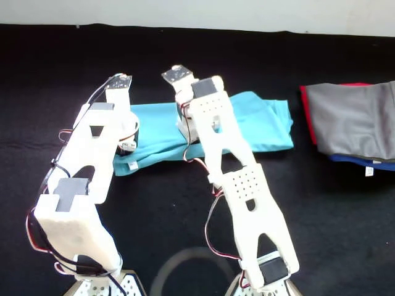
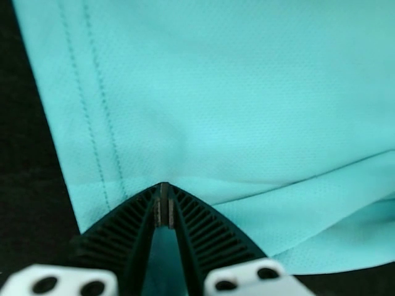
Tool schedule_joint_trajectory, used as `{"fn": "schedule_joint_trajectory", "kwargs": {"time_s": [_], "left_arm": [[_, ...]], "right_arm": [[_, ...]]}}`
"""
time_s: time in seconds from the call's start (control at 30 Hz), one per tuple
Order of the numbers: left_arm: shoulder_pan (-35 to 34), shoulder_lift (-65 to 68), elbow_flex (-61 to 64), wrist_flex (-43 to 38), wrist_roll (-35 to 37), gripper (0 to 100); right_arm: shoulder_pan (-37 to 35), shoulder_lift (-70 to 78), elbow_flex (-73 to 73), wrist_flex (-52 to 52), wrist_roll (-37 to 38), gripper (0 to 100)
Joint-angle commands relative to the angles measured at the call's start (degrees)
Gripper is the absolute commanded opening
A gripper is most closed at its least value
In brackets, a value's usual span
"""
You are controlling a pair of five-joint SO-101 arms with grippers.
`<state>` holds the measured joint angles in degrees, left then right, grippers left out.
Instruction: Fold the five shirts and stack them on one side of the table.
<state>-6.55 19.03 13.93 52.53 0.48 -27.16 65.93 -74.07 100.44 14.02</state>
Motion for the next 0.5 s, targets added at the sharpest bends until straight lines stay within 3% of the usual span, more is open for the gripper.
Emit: {"fn": "schedule_joint_trajectory", "kwargs": {"time_s": [0.0, 0.2, 0.47], "left_arm": [[0.7, -0.8, -0.1, -1.5, 0.3, 1], [0.7, -0.8, -0.1, -1.5, 0.3, 1], [0.7, -0.8, -0.1, -1.5, 0.3, 1]], "right_arm": [[0.3, -9.7, 3.6, 0.7, 0.6, 0.5], [0.3, -17.9, 14.3, -1.0, 0.6, 0.5], [0.3, -17.9, 18.7, -20.6, 0.5, 0.5]]}}
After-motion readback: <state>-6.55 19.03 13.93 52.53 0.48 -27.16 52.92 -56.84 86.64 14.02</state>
